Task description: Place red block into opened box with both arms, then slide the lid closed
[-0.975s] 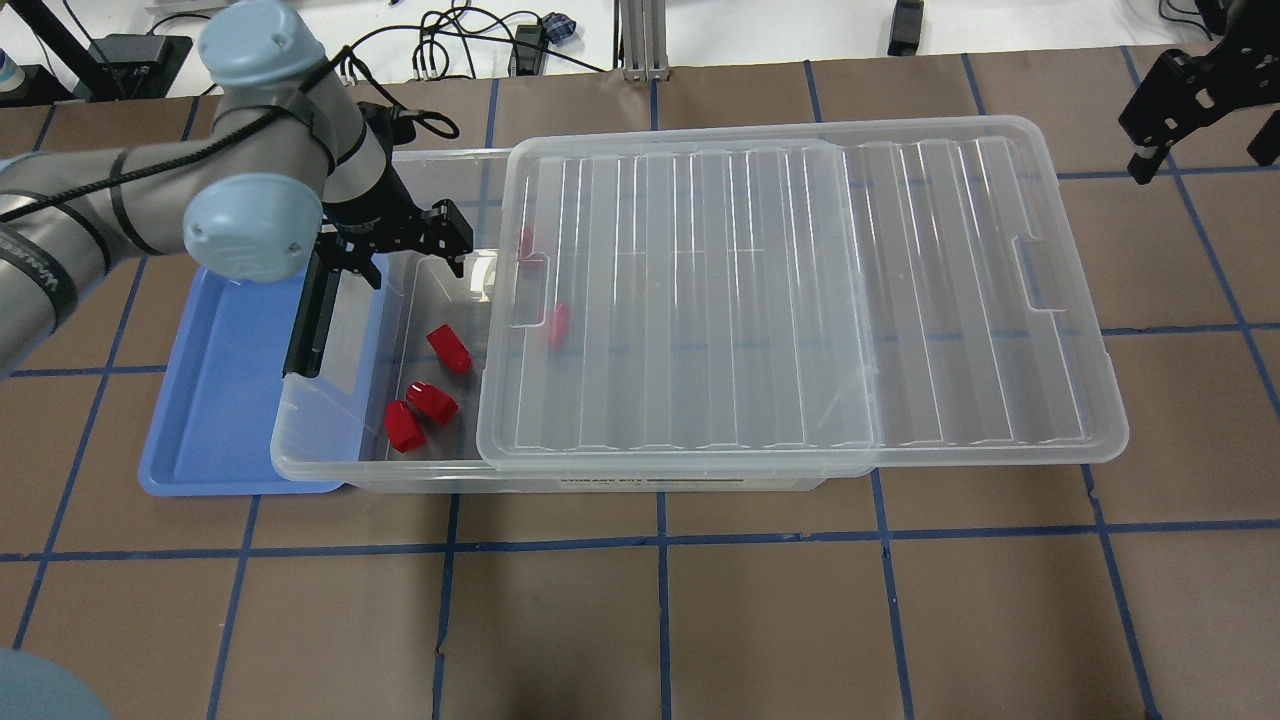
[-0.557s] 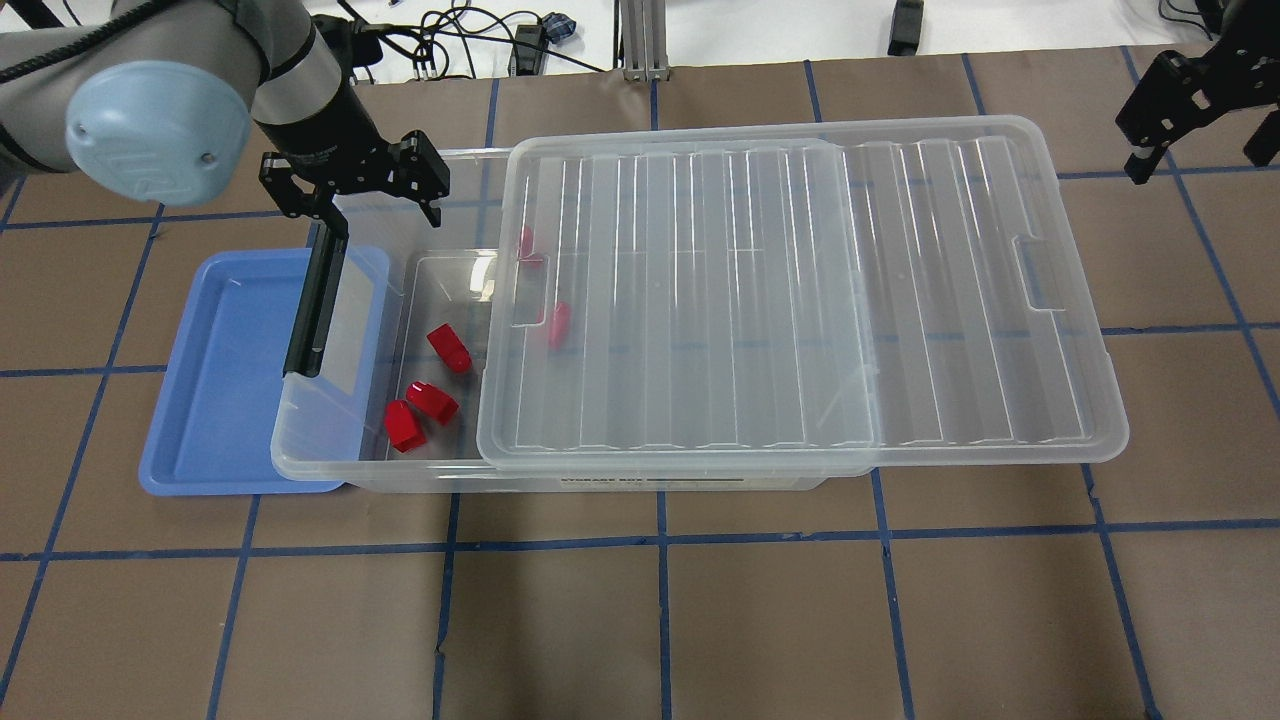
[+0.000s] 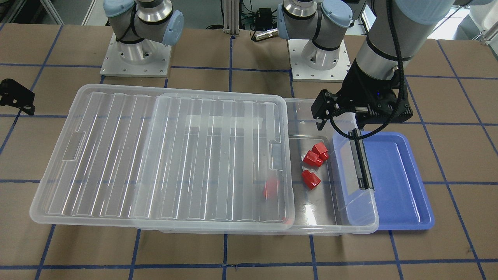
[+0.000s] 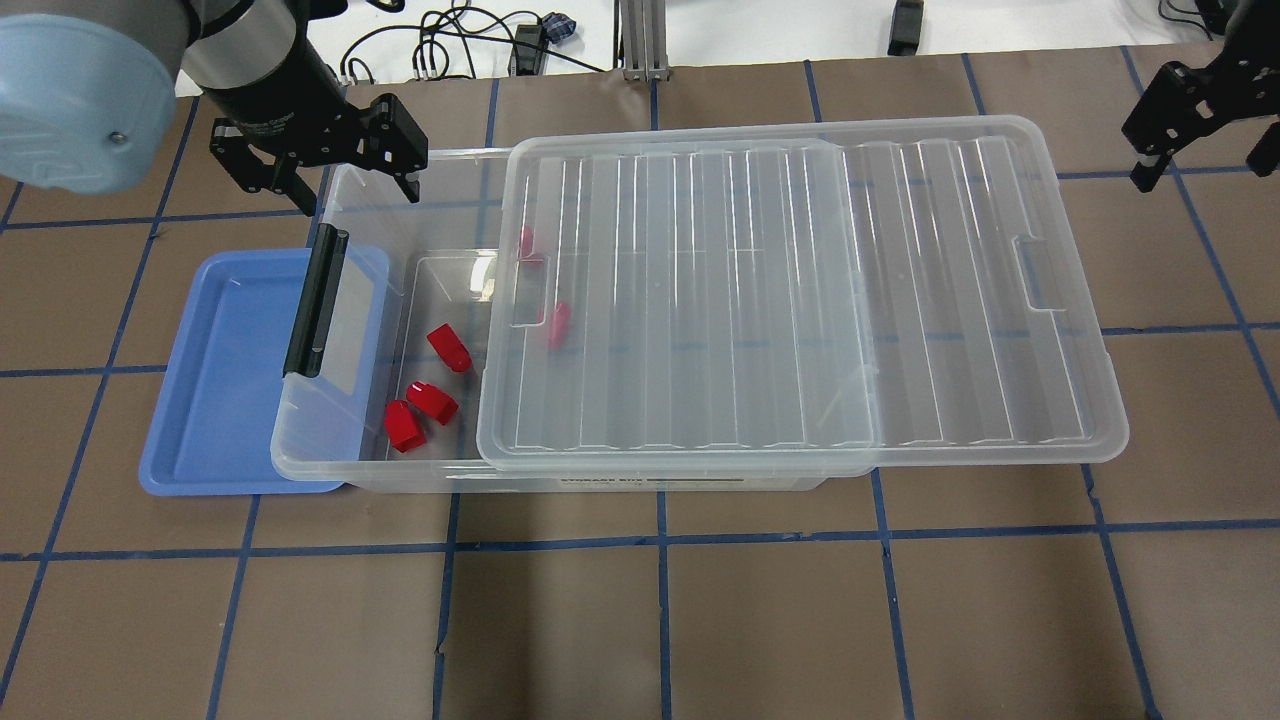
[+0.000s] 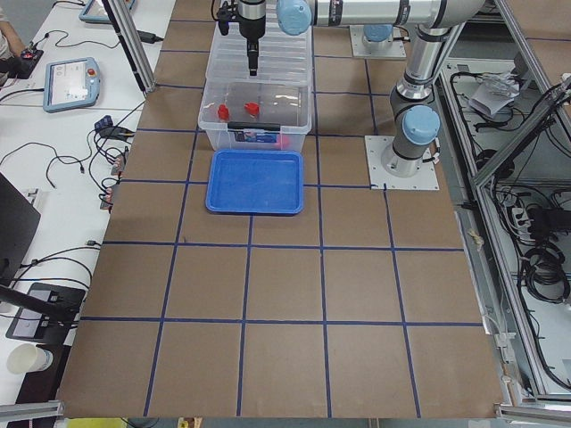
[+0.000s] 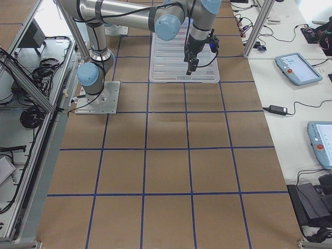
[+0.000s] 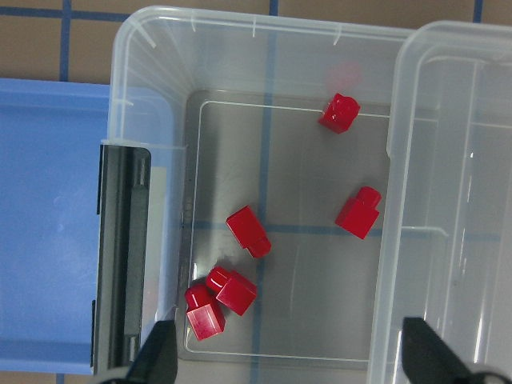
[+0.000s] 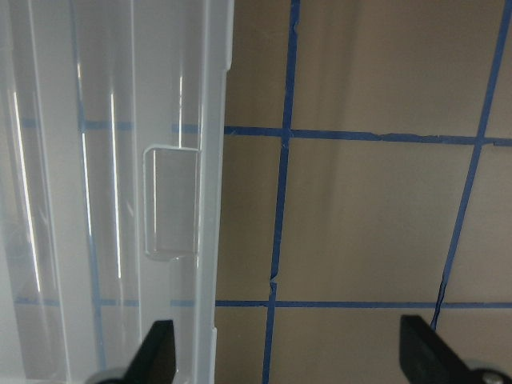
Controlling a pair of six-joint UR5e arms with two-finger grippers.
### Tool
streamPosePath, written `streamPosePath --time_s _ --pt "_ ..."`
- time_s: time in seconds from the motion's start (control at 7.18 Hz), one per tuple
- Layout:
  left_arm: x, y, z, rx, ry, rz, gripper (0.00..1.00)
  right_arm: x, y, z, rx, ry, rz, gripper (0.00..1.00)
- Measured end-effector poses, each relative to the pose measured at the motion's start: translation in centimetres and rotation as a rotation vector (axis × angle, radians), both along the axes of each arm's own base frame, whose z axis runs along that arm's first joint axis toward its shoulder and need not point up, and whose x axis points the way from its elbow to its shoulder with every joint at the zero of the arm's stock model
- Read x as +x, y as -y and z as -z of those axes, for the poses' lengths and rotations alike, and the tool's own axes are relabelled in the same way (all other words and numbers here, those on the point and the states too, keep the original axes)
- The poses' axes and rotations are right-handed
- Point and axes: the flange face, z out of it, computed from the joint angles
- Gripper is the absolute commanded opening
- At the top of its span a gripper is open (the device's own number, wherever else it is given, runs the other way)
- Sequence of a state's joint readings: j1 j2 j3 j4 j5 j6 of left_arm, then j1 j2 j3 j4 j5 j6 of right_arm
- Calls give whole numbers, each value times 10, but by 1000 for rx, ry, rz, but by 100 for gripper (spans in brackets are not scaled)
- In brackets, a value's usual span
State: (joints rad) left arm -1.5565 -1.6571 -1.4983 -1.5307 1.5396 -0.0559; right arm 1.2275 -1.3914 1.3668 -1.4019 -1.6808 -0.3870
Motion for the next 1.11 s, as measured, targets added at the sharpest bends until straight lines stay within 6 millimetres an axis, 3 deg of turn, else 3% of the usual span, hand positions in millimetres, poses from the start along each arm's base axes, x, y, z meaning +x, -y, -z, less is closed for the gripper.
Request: streamPosePath --time_s 0.28,0.7,1.11 --pt "2 -23 -37 45 25 5 100 -12 13 23 -4 -3 4 100" --pt "3 -38 -70 9 49 6 100 -13 15 58 -1 -1 4 100" --pt "8 -42 -79 -10 87 14 100 -17 23 101 -43 -28 -1 100"
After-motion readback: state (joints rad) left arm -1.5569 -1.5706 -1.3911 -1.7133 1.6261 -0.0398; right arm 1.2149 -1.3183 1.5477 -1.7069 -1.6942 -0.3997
